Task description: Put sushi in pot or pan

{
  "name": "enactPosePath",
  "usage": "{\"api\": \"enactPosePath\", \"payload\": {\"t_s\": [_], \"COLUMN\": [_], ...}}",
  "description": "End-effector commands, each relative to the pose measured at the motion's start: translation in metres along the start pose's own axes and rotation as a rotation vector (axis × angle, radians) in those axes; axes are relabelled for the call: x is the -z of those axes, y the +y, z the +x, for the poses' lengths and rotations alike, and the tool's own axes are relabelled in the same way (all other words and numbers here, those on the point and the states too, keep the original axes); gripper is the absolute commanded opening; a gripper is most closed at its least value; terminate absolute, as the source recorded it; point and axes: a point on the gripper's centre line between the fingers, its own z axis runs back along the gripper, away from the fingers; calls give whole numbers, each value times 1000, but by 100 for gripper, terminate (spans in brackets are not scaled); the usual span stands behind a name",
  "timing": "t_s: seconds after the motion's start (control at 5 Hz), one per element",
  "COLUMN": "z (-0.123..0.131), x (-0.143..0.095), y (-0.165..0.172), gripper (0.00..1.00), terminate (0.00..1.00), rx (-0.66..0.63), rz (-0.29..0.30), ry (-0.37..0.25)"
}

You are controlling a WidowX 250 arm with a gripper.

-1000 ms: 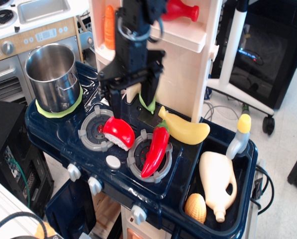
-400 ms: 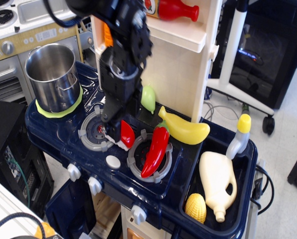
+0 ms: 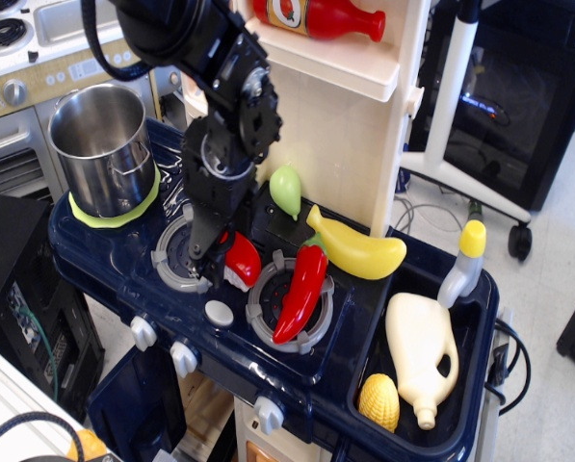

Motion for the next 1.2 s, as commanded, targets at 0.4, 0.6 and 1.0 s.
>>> {"api": "enactPosePath", "payload": {"t_s": [0.4,0.6,1.0], "z": [107,155,176], "x": [-78,-82,-65], "y": [-2,-18,-42], "gripper": [0,0,0], "terminate": [0,0,0], "rx": [176,293,395], "rz": [128,110,64], "ry": [-44,-61,-65]}}
